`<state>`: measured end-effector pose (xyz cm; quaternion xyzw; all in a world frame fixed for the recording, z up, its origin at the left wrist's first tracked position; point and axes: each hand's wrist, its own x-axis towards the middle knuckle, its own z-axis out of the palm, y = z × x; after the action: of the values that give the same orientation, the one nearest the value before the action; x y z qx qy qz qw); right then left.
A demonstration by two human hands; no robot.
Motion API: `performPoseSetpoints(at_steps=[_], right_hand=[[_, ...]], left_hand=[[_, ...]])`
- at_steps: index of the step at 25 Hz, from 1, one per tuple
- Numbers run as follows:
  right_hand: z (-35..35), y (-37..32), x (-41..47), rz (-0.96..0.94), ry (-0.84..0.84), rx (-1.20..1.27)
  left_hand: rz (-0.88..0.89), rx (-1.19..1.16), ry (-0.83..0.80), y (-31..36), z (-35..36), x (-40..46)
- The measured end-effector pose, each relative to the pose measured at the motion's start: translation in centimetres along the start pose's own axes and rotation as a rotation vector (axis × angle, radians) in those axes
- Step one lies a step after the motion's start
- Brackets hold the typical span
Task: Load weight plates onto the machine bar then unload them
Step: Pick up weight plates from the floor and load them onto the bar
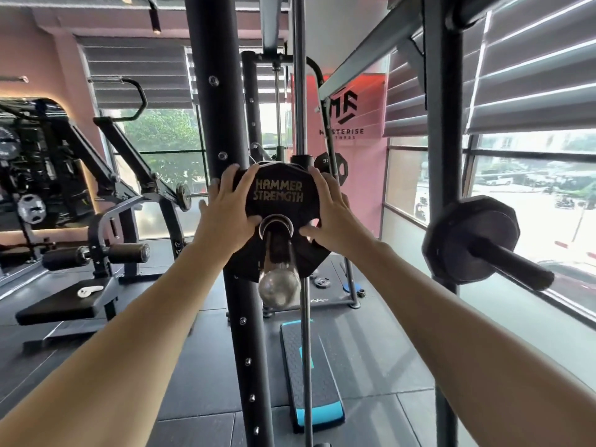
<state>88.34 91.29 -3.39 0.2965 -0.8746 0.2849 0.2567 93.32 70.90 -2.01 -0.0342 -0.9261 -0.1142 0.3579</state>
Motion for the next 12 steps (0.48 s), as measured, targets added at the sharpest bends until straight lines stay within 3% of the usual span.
performPoseSetpoints(at_steps=[6,12], right_hand=[[-6.2,1.5,-5.4,-0.123,0.403,-0.068],[-16.1,8.9,-11.8,-0.029,0.475,-0.224]], left_hand=[[0.245,-0.091,0.151,9.7,-4.6,-0.8],[0.372,-0.075,0.092,23.0,-2.3,-2.3]])
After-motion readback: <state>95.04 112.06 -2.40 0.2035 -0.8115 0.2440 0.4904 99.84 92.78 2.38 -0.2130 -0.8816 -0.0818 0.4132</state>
